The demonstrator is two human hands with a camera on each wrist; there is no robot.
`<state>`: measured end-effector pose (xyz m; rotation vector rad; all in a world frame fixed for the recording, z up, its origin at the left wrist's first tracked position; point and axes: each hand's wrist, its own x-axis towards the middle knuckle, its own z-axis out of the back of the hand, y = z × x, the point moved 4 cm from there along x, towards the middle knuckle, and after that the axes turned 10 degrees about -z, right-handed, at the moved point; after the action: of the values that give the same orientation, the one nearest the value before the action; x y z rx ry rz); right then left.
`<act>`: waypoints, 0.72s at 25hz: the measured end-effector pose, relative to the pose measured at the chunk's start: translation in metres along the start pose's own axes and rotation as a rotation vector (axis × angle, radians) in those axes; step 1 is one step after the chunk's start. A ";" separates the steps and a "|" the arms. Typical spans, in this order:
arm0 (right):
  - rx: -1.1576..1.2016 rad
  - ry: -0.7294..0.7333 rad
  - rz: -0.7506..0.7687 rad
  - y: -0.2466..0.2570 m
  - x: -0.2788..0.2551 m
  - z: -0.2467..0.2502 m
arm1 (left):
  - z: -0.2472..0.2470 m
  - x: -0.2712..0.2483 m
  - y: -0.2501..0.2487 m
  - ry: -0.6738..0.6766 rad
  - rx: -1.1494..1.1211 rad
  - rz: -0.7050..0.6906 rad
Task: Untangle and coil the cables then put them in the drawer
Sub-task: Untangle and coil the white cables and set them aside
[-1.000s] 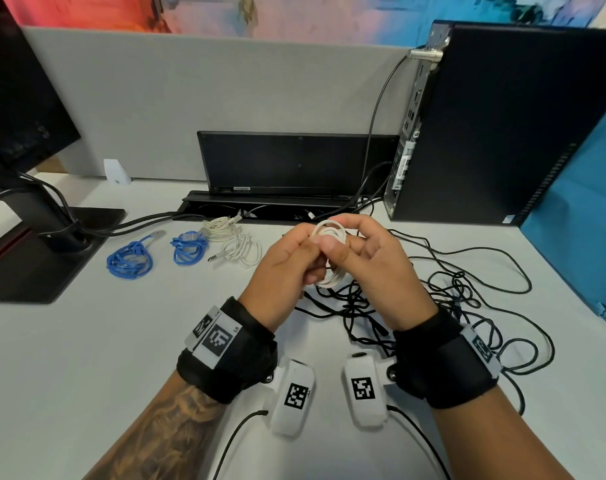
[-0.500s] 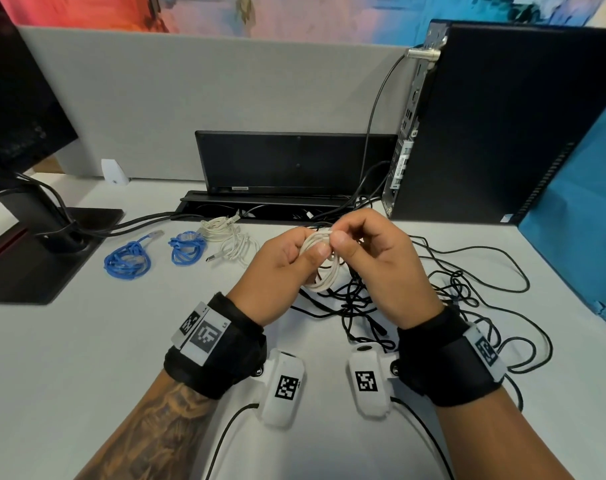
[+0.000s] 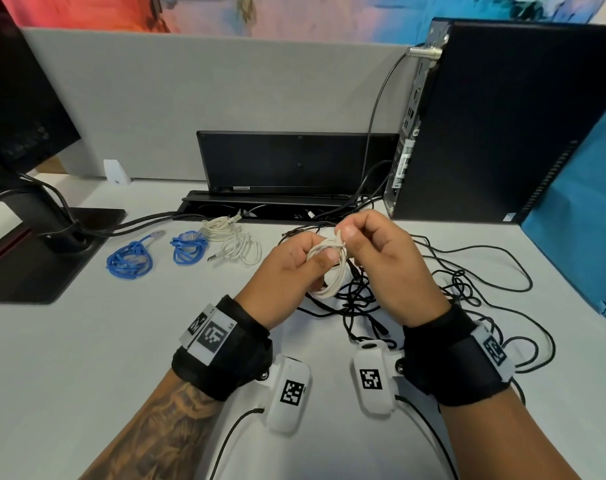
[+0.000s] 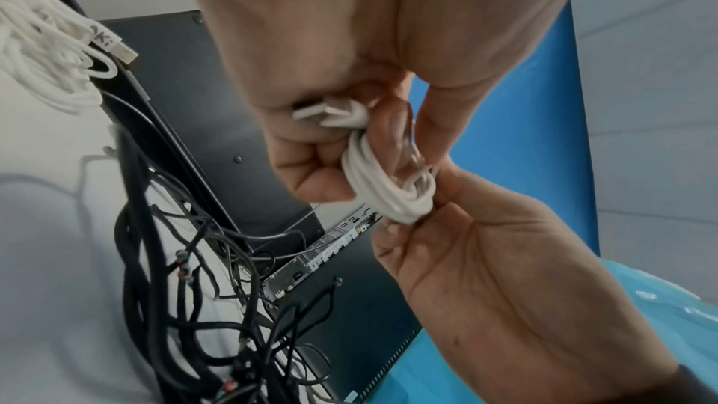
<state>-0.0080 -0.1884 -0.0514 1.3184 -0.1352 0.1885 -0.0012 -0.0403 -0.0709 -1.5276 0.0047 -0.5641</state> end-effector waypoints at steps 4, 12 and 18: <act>0.223 -0.257 -0.016 0.004 0.004 0.019 | -0.005 -0.003 0.005 0.076 0.112 0.006; -0.038 0.009 -0.007 0.007 -0.002 0.004 | -0.008 -0.004 -0.005 -0.029 0.178 -0.109; 0.096 -0.408 0.042 0.011 -0.003 0.025 | -0.015 -0.001 -0.006 0.127 0.066 -0.013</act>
<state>-0.0135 -0.2100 -0.0359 1.4380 -0.5046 -0.0423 -0.0092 -0.0536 -0.0670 -1.4264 0.0731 -0.6647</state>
